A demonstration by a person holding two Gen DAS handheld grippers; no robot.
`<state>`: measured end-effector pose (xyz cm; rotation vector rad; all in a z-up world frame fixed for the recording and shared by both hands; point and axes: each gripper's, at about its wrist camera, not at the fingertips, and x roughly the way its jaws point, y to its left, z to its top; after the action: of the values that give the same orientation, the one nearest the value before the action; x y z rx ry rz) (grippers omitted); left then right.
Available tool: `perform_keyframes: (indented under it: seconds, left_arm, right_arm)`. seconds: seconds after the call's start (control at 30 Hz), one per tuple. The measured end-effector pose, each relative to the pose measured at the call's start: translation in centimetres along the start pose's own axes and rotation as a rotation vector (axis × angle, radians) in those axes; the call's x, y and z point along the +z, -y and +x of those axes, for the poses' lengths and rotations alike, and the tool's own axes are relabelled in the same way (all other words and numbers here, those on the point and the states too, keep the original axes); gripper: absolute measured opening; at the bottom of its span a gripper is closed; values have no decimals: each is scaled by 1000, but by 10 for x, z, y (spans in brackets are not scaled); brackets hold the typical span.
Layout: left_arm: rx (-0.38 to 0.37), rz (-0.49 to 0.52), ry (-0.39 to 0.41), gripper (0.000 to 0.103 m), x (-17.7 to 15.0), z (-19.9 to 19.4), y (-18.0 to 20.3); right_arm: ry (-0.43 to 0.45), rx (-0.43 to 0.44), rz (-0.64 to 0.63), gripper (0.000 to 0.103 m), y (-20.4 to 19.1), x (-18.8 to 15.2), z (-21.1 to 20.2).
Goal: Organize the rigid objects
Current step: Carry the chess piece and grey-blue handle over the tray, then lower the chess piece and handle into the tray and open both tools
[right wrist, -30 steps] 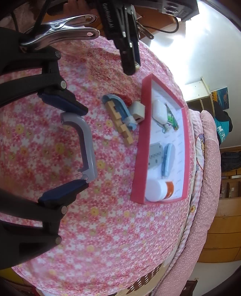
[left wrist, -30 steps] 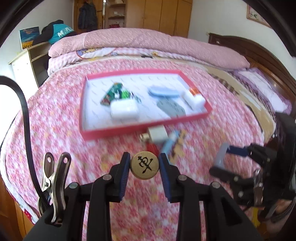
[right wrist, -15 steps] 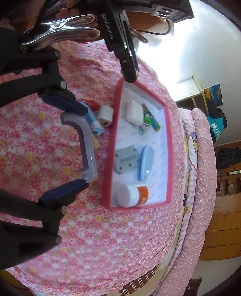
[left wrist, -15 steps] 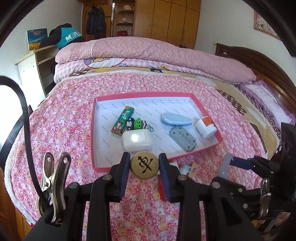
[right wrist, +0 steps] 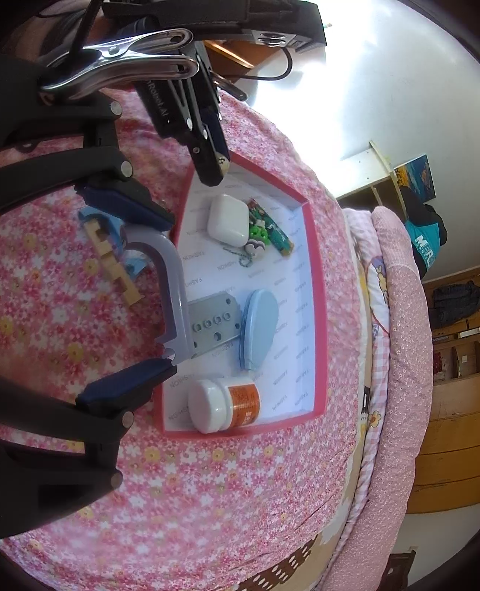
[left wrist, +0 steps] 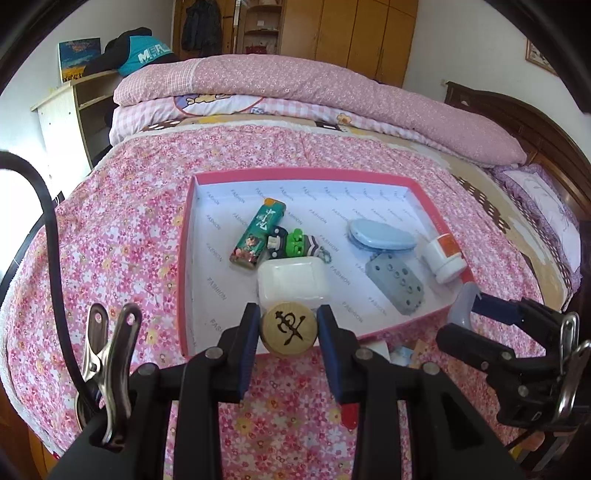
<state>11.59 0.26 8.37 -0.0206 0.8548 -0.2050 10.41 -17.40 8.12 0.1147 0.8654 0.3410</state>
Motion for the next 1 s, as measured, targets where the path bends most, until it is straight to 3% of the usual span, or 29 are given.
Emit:
perform_keyframes:
  seconds: [0.37, 1.0]
  left_arm:
    - [-5, -13, -20, 33, 4, 23, -4]
    - [5, -26, -22, 35, 16, 46, -12]
  right_arm:
    - [-32, 41, 30, 73, 0, 11, 28]
    - [-46, 6, 29, 73, 13, 33, 66]
